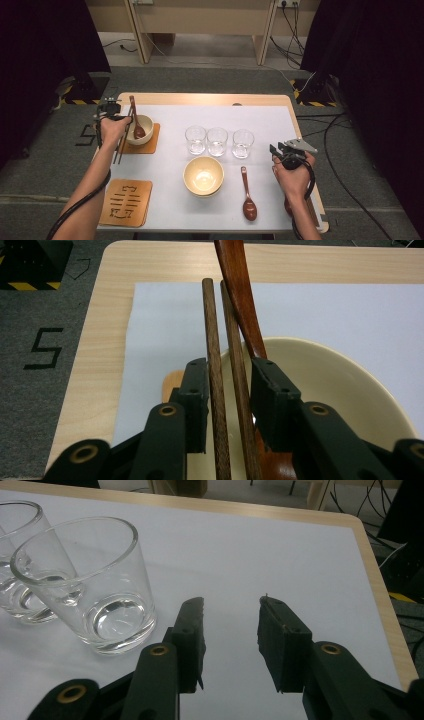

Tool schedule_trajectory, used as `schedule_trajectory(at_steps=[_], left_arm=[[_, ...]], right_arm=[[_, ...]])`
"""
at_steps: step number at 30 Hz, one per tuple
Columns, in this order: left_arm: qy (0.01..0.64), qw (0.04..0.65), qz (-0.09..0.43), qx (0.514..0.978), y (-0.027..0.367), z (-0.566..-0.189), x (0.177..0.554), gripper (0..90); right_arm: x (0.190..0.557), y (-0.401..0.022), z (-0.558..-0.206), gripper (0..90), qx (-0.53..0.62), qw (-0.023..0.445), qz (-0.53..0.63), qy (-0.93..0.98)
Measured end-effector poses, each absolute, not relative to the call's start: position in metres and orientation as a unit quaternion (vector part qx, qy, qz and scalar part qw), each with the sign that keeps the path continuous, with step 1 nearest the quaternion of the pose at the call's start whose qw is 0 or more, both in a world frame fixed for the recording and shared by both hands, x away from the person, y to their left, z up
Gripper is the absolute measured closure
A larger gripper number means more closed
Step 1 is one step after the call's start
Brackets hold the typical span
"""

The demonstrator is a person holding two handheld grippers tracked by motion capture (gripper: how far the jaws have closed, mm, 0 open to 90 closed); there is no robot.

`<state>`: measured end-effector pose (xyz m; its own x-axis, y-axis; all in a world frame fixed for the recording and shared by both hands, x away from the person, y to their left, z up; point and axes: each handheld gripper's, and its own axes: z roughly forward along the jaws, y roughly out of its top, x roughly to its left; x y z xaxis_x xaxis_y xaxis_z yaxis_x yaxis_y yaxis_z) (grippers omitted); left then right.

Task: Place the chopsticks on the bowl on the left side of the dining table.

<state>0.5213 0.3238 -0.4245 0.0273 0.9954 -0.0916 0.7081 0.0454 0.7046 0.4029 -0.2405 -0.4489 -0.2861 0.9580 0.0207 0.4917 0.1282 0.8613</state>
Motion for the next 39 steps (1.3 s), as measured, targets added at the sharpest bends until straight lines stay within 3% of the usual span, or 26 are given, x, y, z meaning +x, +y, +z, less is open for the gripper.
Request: schedule_trajectory(at_steps=[17, 28, 39], left_arm=[[0.669, 0.301, 0.234, 0.639, 0.321, -0.424, 0.521, 75.5], [0.652, 0.326, 0.228, 0.645, 0.323, -0.414, 0.506, 67.0], [0.626, 0.347, 0.221, 0.662, 0.337, -0.403, 0.468, 77.6]], right_arm=[[0.403, -0.241, -0.449, 63.2, 0.521, 0.29, 0.401, 0.696], [0.402, -0.242, -0.447, 63.2, 0.521, 0.291, 0.402, 0.694], [0.401, -0.244, -0.445, 63.2, 0.522, 0.293, 0.407, 0.69]])
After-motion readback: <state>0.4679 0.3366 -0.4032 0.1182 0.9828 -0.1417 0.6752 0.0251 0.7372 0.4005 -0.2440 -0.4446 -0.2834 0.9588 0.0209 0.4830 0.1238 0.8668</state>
